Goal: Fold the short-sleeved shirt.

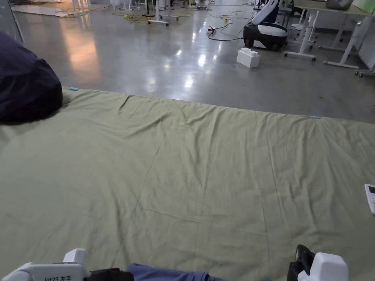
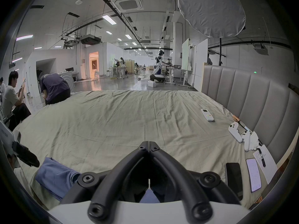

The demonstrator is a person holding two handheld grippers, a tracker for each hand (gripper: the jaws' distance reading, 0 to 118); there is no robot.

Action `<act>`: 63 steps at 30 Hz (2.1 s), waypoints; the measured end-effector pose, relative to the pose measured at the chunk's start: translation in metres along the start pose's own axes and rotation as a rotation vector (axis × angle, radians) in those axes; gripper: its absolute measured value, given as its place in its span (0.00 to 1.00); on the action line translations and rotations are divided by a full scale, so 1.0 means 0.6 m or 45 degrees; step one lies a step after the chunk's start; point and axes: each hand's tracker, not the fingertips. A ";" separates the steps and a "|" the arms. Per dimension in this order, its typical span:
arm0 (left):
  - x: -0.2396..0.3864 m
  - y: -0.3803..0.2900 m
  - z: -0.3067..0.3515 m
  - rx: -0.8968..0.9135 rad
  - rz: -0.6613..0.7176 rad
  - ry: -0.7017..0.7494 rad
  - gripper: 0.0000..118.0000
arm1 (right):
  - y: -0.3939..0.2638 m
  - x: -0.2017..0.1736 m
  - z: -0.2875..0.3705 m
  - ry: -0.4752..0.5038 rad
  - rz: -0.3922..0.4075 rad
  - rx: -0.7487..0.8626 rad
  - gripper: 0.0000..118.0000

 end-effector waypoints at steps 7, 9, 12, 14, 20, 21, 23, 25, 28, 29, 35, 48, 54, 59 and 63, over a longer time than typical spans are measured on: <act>-0.048 -0.026 -0.059 -0.023 0.136 -0.323 0.57 | -0.003 -0.007 -0.002 0.004 0.012 -0.014 0.00; -0.053 -0.027 -0.071 0.011 0.218 -0.344 0.53 | -0.003 -0.008 -0.001 0.003 0.016 -0.017 0.00; -0.033 -0.035 -0.087 0.019 0.113 -0.241 0.29 | -0.002 -0.010 0.001 0.009 0.005 -0.026 0.00; -0.028 -0.036 -0.089 0.027 0.046 -0.195 0.18 | -0.003 -0.012 0.001 0.007 0.013 -0.029 0.00; -0.004 -0.030 -0.057 0.056 -0.029 -0.202 0.11 | -0.003 -0.014 0.002 0.013 0.024 -0.034 0.00; 0.006 -0.027 -0.048 0.067 -0.051 -0.206 0.11 | -0.003 -0.014 0.002 0.012 0.026 -0.034 0.00; 0.023 -0.016 -0.028 0.078 -0.096 -0.174 0.11 | -0.002 -0.014 0.002 0.014 0.029 -0.033 0.00; 0.039 -0.001 0.001 0.104 -0.172 -0.116 0.11 | 0.000 -0.013 0.003 0.017 0.034 -0.031 0.00; 0.058 0.029 0.054 0.127 -0.241 0.001 0.11 | 0.003 -0.013 0.004 0.019 0.040 -0.022 0.00; 0.064 0.036 0.068 0.129 -0.269 0.043 0.11 | 0.003 -0.012 0.004 0.020 0.040 -0.020 0.00; 0.120 0.066 0.146 0.159 -0.513 0.443 0.11 | 0.002 -0.014 0.001 0.029 0.032 -0.020 0.00; 0.238 0.017 0.105 0.101 -0.615 0.396 0.11 | -0.004 -0.024 -0.005 0.060 0.020 -0.027 0.00; 0.286 -0.010 0.048 0.055 -0.556 0.261 0.10 | -0.008 -0.020 -0.008 0.057 0.008 -0.030 0.00; 0.320 -0.036 -0.034 0.012 -0.501 0.227 0.11 | -0.014 -0.012 -0.006 0.049 -0.003 -0.035 0.00; 0.346 -0.066 -0.114 -0.078 -0.500 0.242 0.11 | -0.018 -0.004 -0.004 0.033 -0.011 -0.043 0.00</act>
